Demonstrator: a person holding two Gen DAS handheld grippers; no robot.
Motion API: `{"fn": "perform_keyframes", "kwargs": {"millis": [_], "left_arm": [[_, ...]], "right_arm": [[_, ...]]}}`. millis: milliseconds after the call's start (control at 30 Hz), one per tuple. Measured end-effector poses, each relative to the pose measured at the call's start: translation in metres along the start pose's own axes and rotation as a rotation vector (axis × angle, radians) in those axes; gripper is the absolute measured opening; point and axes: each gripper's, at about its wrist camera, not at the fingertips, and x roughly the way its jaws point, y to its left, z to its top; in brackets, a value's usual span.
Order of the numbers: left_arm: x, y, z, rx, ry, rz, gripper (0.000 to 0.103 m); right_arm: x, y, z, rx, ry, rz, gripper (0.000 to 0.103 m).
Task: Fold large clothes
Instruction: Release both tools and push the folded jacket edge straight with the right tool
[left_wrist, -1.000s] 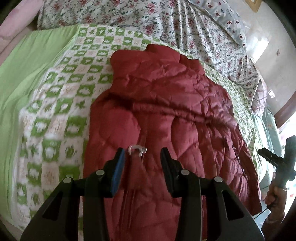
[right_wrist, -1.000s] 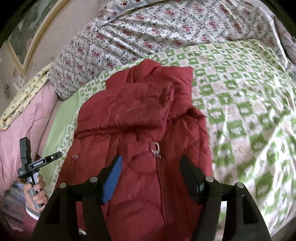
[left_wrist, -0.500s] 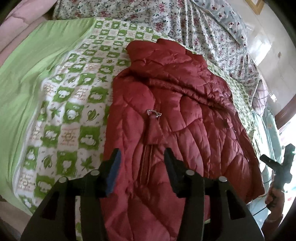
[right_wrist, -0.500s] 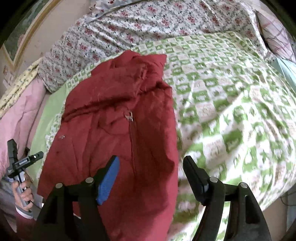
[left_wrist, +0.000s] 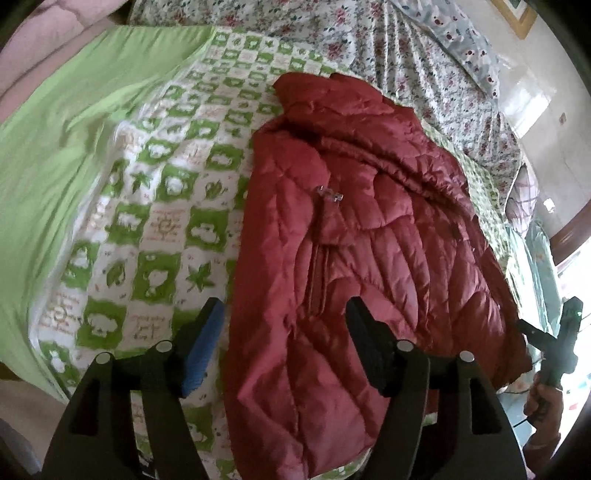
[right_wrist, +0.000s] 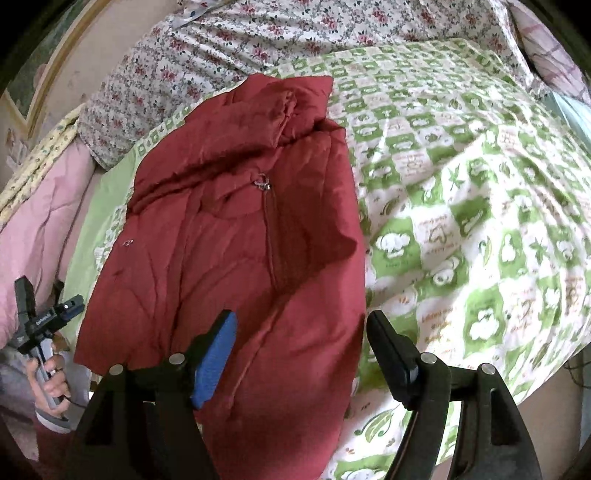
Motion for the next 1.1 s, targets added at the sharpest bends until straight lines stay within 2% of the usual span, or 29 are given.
{"fn": "perform_keyframes", "kwargs": {"millis": [200, 267, 333, 433, 567, 900, 967, 1000, 1100], "left_arm": [[0.013, 0.0, -0.016, 0.03, 0.058, 0.005, 0.068], [0.019, 0.0, -0.023, 0.041, 0.08, 0.006, 0.068], [0.02, 0.001, -0.027, 0.047, 0.088, 0.001, 0.068], [0.019, 0.003, -0.034, 0.059, 0.092, -0.012, 0.068], [0.016, 0.002, -0.041, 0.081, 0.097, -0.032, 0.068], [0.02, 0.001, -0.05, 0.09, 0.109, -0.08, 0.068], [0.019, -0.002, -0.051, 0.105, 0.108, -0.089, 0.059], [0.017, -0.004, -0.052, 0.119, 0.104, -0.094, 0.056], [0.011, -0.012, -0.053, 0.161, 0.086, -0.099, 0.036]], "right_arm": [[0.002, -0.01, -0.013, 0.054, 0.016, 0.067, 0.074], [0.001, -0.01, -0.018, 0.045, 0.019, 0.072, 0.071], [-0.003, -0.01, -0.023, 0.024, 0.018, 0.078, 0.048], [-0.011, -0.014, -0.03, 0.014, 0.023, 0.077, 0.035], [-0.016, -0.02, -0.035, 0.026, 0.017, 0.121, 0.033], [-0.008, -0.019, -0.036, 0.055, 0.028, 0.156, 0.043], [-0.008, -0.017, -0.036, 0.044, 0.031, 0.159, 0.043], [-0.008, -0.017, -0.035, 0.038, 0.03, 0.159, 0.04], [-0.011, -0.012, -0.035, 0.014, 0.018, 0.174, 0.031]]}}
